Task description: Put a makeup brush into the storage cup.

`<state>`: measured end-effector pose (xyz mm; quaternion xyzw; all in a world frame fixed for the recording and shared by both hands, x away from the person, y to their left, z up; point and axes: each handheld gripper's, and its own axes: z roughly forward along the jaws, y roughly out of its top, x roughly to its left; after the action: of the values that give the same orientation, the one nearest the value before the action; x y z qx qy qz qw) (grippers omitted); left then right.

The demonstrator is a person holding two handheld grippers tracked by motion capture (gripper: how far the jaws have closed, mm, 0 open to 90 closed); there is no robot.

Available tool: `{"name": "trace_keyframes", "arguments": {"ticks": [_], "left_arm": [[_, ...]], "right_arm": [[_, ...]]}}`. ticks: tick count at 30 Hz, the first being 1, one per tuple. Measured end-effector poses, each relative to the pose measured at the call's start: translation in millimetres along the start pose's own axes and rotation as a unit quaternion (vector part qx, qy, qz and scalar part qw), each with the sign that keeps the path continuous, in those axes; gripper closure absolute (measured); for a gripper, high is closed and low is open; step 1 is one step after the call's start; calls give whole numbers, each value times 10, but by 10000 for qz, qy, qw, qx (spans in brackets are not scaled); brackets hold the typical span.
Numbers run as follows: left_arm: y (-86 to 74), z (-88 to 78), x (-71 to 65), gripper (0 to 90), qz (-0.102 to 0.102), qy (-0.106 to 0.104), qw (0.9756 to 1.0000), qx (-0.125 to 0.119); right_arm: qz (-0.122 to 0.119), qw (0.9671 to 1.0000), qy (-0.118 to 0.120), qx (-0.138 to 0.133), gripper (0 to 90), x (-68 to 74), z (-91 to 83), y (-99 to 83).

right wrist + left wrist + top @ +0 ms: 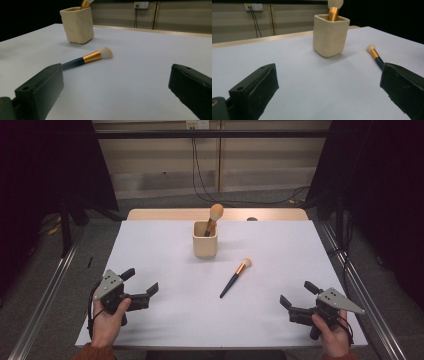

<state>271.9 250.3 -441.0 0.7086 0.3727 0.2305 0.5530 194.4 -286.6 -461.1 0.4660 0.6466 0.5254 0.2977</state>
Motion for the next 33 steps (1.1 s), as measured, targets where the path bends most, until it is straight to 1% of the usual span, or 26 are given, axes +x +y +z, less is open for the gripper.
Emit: {"name": "trace_keyframes", "arguments": {"ticks": [2,3,4,7,8,9,10,12,13,14,15,17,20,21,24,25,26,27,30,33], "left_arm": [[-17,-29,16,14,-11,25,10000,1],[-23,-44,9,14,-31,37,10000,-53],[-28,-58,8,14,3,3,10000,-30],[-61,-70,-9,15,-58,-28,10000,-58],[-70,-71,-6,14,-3,-32,10000,-49],[-77,-69,-17,14,-36,-8,10000,-59],[-79,-68,-21,14,-24,-13,10000,-52],[-76,-59,-37,15,-52,-55,10000,-59],[-73,-60,-55,16,-59,-52,10000,-12],[-73,-60,-70,17,-64,-95,9999,11],[-73,-59,-97,17,-30,-182,9998,8],[-68,-66,-113,20,80,-109,9999,1],[-85,-86,-96,18,-62,-101,9999,-21],[-93,-94,-88,17,-40,-92,10000,-4],[-105,-113,-83,16,-109,-36,9999,-24],[-103,-122,-87,16,-90,-5,10000,-17],[-101,-126,-90,16,-89,-21,10000,-28],[-99,-132,-91,16,-85,-13,10000,-35],[-97,-137,-93,16,-40,-9,10000,-48],[-107,-117,-90,17,-38,-28,10000,-31]], "right_arm": [[4,10000,-15,-14,0,-10,-8,-5],[0,10000,-25,-6,0,-11,-11,-6],[-1,10000,-33,-3,0,-9,-15,-6],[10,10000,-40,6,0,-2,-25,-8],[7,10000,-37,-4,0,-4,-27,-9],[-6,10000,-37,8,0,-5,-33,-9],[-23,10000,-26,7,0,-5,-34,-9],[-15,10000,-32,-3,0,-2,-39,-7],[-1,10000,-46,-14,0,2,-37,-2],[-13,10000,-29,-25,0,2,-31,5],[-10,10000,-17,-40,0,0,-25,10],[33,9999,-80,-75,0,9,1,33],[-15,9999,-60,-103,0,27,39,50],[-27,9999,-45,-112,0,34,51,60],[-118,9998,17,-174,0,51,91,100],[-158,9997,6,-197,0,50,110,113],[-134,9997,-8,-219,0,45,147,133],[-96,9997,40,-235,0,45,177,153],[-121,9996,103,-230,0,37,248,196],[-155,9995,152,-235,0,39,314,216]]}}
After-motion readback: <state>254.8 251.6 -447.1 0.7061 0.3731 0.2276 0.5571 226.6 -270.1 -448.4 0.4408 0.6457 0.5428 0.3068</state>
